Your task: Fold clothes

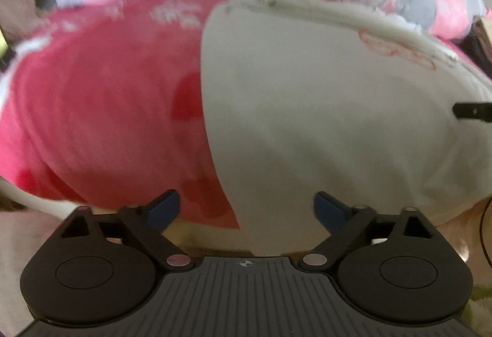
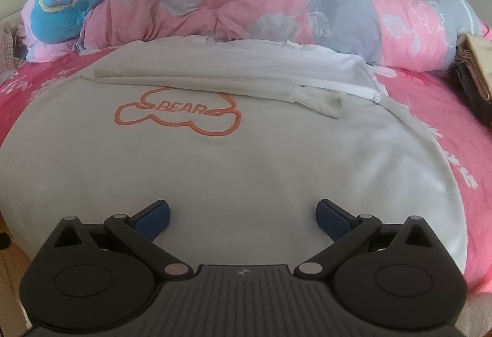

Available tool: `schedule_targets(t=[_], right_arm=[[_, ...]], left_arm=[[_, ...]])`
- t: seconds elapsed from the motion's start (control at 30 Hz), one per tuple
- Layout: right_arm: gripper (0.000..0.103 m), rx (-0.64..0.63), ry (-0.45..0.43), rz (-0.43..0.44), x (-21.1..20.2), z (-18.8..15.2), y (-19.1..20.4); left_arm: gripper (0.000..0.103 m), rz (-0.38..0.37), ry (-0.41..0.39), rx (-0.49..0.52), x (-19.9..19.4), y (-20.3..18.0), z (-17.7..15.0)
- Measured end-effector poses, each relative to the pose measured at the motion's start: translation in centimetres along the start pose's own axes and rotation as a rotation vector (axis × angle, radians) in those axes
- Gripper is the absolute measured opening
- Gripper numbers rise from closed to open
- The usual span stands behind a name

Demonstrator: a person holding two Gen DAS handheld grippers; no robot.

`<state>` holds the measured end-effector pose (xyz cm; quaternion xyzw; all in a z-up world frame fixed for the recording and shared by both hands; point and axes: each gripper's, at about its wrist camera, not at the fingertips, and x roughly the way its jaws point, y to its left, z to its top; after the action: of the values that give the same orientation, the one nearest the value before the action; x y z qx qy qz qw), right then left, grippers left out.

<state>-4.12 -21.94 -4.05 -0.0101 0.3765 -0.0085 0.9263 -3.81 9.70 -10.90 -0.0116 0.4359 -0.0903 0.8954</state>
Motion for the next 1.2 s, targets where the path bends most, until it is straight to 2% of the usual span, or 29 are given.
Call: schedule_targets(t=[0.13, 0.2, 0.37, 0.47, 0.53, 0.97, 1.2], right_arm=[[0.103, -0.003, 0.004, 0.004, 0.1, 0.1, 0.0], [0.103, -0.005, 0.003, 0.001, 0.1, 0.1, 0.1], [0.103, -0.012, 0.001, -0.004, 0.3, 0.2, 0.2], [0.103, -0.014, 0.0, -0.002, 0.3, 0.2, 0.2], [0.103, -0.015, -0.001, 0.0, 0.3, 0.3, 0.1], [0.103, -0.023, -0.032, 0.006, 0.4, 0.0, 0.0], [0.103, -0.052, -0.061, 0.022, 0.3, -0.3, 0.0]], left_arm=[[0.067, -0.072, 0.109, -0.046, 2.3, 0.8, -0.4], [0.063, -0.082, 0.152, -0.048, 3.4, 0.9, -0.8], [0.059, -0.1, 0.191, -0.039, 5.1, 0.8, -1.3], [0.057, -0.118, 0.201, -0.038, 5.6, 0.8, -1.6], [0.05, -0.128, 0.209, -0.04, 5.9, 0.9, -1.7], [0.021, -0.188, 0.22, -0.08, 5.7, 0.9, -1.9], [0.004, -0.225, 0.236, -0.158, 4.1, 1.4, -1.8]])
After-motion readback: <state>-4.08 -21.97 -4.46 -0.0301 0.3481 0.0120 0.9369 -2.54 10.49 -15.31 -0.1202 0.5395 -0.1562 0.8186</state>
